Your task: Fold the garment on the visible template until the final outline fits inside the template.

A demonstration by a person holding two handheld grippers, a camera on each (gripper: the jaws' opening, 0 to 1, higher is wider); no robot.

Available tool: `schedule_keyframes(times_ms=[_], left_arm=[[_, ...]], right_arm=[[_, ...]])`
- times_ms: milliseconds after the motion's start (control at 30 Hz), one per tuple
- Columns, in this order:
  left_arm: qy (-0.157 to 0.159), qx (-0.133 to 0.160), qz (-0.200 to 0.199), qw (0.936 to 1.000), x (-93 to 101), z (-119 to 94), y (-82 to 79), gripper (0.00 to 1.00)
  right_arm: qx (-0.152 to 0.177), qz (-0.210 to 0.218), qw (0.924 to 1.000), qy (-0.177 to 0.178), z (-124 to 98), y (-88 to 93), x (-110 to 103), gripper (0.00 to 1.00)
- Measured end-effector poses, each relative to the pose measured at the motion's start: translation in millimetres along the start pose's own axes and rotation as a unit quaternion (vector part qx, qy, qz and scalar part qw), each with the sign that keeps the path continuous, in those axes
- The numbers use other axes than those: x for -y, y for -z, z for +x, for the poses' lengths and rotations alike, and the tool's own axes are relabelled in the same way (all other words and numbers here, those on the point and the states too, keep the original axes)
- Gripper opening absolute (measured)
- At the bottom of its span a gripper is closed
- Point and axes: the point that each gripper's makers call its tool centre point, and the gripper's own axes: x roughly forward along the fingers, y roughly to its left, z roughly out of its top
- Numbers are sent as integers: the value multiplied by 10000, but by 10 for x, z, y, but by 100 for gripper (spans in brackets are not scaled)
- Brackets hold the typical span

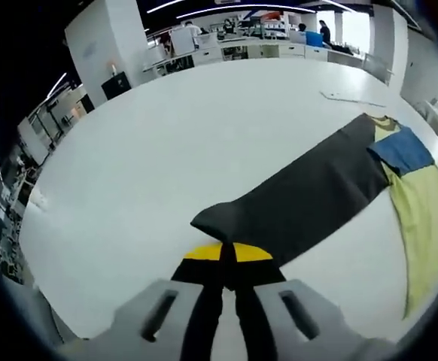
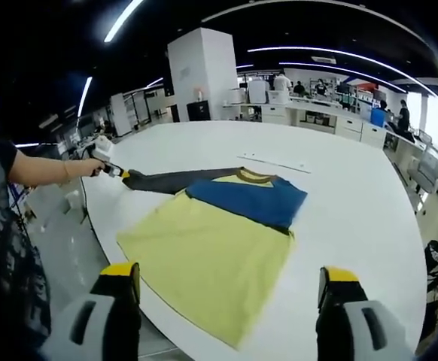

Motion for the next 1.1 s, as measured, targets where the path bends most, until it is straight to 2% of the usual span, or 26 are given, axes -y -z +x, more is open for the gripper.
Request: schedule_keyframes(times_ms=[133,367,467,500,533,1100], left_arm=[[78,48,-34,10000,56,-30,-91,0],[322,170,-18,9993,239,-91,-248,0],[418,276,73,9987,334,-129,-353,0],[564,455,72,9973,405,-141,-444,0],[618,511,27,9968,438,-158,-483,0],[1109,706,327,9908,1007,-242,-915,0]], right_arm=[[-67,-204,9998,-24,-7,12,-17,99],[-7,-313,9994,-135,-5,-11,-66,100],[20,-344,9993,-168,-5,-21,-80,99],[24,-355,9992,-173,-5,-23,-84,100],[30,-376,9991,-181,-7,-26,-88,100],[48,-355,9990,-274,-44,5,-127,99]])
